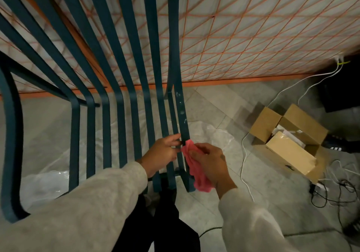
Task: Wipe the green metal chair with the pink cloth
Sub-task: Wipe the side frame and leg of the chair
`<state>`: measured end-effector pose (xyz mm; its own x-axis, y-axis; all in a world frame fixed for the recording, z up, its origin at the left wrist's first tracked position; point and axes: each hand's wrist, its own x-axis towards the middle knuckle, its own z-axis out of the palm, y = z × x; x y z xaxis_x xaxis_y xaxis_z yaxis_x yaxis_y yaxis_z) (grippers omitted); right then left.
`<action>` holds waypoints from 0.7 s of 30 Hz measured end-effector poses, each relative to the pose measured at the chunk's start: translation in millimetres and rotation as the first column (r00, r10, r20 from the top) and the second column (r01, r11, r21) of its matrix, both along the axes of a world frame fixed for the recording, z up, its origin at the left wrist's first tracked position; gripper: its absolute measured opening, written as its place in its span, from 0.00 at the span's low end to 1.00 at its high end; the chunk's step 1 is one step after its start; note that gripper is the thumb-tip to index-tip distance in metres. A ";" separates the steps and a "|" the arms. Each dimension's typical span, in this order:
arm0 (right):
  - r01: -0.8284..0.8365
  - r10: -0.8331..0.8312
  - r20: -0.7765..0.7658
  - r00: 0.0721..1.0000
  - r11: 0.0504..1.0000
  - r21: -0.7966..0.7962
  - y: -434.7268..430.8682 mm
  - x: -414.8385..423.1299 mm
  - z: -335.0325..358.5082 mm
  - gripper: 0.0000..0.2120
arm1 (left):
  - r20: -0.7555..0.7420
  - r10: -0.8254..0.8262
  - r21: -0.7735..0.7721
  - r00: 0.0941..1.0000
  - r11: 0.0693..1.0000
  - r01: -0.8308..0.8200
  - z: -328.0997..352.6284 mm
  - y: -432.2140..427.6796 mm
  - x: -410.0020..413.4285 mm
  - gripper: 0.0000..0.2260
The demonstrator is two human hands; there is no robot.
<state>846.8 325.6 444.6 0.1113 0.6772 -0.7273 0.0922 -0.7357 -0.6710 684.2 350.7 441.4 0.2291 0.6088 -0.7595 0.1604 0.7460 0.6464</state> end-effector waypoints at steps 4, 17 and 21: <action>-0.027 0.030 0.100 0.995 0.999 -0.028 -9.5 1.8 -11.0 0.03 | 0.000 0.028 0.006 1.000 1.000 -0.028 1.5 4.7 1.3 0.29; -0.046 0.014 0.193 0.981 0.985 0.166 42.2 -18.2 -23.9 0.08 | -0.069 0.041 0.032 0.997 0.999 -0.039 4.1 35.9 -1.2 0.22; -0.092 0.032 0.276 0.961 0.974 0.206 63.2 -27.5 -28.2 0.10 | -0.067 0.042 0.019 0.997 0.999 -0.041 2.2 40.6 -2.5 0.23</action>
<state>819.3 388.7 416.4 0.2359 0.8256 -0.5126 0.3323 -0.5642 -0.7558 681.7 391.3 443.6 0.1516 0.6302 -0.7615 0.1734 0.7415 0.6482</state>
